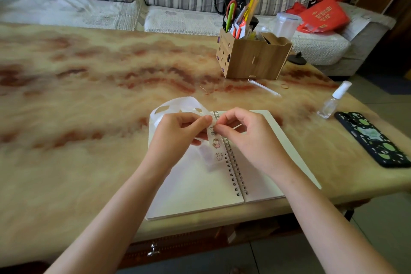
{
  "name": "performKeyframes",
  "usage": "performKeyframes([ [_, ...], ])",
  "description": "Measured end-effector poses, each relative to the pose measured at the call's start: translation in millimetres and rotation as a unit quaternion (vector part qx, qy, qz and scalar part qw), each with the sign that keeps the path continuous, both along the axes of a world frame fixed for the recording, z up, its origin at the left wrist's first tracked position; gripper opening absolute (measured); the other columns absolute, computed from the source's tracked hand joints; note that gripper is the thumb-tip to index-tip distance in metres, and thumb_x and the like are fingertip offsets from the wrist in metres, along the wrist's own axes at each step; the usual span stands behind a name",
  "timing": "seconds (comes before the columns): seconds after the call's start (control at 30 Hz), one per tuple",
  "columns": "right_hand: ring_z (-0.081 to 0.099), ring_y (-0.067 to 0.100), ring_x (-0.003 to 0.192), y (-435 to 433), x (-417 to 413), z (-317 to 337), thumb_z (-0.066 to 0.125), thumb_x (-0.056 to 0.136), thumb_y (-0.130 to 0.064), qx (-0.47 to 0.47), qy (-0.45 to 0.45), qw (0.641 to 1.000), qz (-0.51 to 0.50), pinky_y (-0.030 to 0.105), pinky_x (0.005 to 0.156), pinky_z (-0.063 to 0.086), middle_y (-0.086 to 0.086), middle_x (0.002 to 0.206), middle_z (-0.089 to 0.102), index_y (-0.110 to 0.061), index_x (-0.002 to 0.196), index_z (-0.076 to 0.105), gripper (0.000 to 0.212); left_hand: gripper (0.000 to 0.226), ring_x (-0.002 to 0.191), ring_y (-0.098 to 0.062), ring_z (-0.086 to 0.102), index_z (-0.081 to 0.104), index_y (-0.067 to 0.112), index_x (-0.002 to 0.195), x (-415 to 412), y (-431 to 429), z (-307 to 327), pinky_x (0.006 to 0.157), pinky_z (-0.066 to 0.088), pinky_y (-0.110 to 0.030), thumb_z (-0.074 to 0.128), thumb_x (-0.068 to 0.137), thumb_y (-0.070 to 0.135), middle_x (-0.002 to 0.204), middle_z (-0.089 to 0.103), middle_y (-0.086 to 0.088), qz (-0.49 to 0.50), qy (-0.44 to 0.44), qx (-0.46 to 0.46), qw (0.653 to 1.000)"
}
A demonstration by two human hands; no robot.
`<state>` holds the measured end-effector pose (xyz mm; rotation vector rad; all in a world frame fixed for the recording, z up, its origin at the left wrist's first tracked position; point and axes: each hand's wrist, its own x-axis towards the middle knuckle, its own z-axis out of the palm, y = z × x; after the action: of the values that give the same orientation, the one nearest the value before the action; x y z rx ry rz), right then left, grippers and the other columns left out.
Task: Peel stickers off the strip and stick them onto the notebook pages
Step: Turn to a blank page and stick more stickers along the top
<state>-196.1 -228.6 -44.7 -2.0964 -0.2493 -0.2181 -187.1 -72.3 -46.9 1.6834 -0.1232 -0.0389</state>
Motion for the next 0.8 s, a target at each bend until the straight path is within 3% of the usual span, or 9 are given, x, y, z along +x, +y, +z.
performKeyframes([
  [0.07,0.058,0.001,0.073,2,0,0,0.065,0.089,-0.016,-0.032,-0.01,0.999,-0.001,0.011,0.067,0.044,-0.009,0.08,0.065,-0.017,0.084,0.065,0.005,0.019,0.065,-0.003,0.069,0.071,0.017,0.075,1,0,-1,0.065,0.054,-0.02,0.061,0.09,0.018,0.066,0.074,0.006,0.001,0.008,0.001,1.0],
  [0.17,0.057,0.009,0.082,4,0,-1,0.062,0.09,-0.015,-0.062,-0.04,0.997,0.0,0.02,0.073,0.045,-0.006,0.087,0.061,-0.014,0.086,0.061,0.005,0.018,0.066,-0.005,0.069,0.071,0.015,0.076,3,-1,-4,0.065,0.054,-0.02,0.061,0.09,0.018,0.067,0.074,0.005,0.004,0.016,0.002,1.0],
  [0.3,0.054,0.007,0.077,3,2,1,0.063,0.09,-0.012,-0.021,-0.042,0.999,0.007,0.014,0.071,0.041,-0.005,0.086,0.06,-0.013,0.085,0.061,0.005,0.018,0.066,-0.008,0.069,0.072,0.012,0.078,8,0,-7,0.064,0.054,-0.019,0.061,0.09,0.021,0.074,0.074,-0.004,0.016,0.022,0.007,1.0],
  [0.4,0.051,0.003,0.066,-1,4,5,0.062,0.09,-0.011,0.064,-0.01,0.998,0.018,0.016,0.066,0.043,-0.015,0.072,0.059,-0.022,0.082,0.061,0.014,0.018,0.066,-0.009,0.068,0.072,0.009,0.082,11,1,-10,0.06,0.053,-0.016,0.061,0.09,0.02,0.078,0.074,-0.011,0.029,0.029,0.015,0.999],
  [0.47,0.052,0.003,0.059,-8,12,10,0.061,0.09,-0.005,0.107,0.006,0.994,0.011,0.018,0.058,0.045,-0.011,0.068,0.058,-0.02,0.08,0.06,0.018,0.018,0.066,-0.009,0.068,0.072,0.009,0.083,13,2,-12,0.059,0.052,-0.015,0.06,0.091,0.019,0.08,0.074,-0.012,0.032,0.034,0.02,0.999],
  [0.6,0.05,0.003,0.051,-29,45,10,0.062,0.089,-0.002,0.084,0.094,0.992,-0.025,0.015,0.05,0.041,0.002,0.067,0.059,-0.013,0.078,0.061,0.015,0.018,0.068,-0.007,0.067,0.072,0.009,0.084,15,4,-17,0.064,0.051,-0.018,0.06,0.091,0.02,0.081,0.074,-0.009,0.029,0.04,0.049,0.998],
  [0.7,0.049,0.007,0.052,-39,72,-2,0.064,0.088,-0.002,0.047,0.193,0.98,-0.024,0.012,0.046,0.038,0.004,0.066,0.057,-0.011,0.077,0.06,0.015,0.018,0.064,-0.004,0.065,0.072,0.012,0.082,17,4,-22,0.063,0.049,-0.016,0.061,0.09,0.023,0.077,0.074,-0.004,0.029,0.04,0.077,0.996],
  [0.8,0.049,0.006,0.05,-42,93,-5,0.066,0.086,-0.002,0.041,0.223,0.974,-0.013,0.012,0.045,0.039,0.004,0.063,0.057,-0.01,0.077,0.062,0.012,0.019,0.059,-0.001,0.062,0.071,0.013,0.079,19,3,-24,0.064,0.048,-0.018,0.061,0.09,0.025,0.073,0.074,0.0,0.035,0.043,0.086,0.995],
])
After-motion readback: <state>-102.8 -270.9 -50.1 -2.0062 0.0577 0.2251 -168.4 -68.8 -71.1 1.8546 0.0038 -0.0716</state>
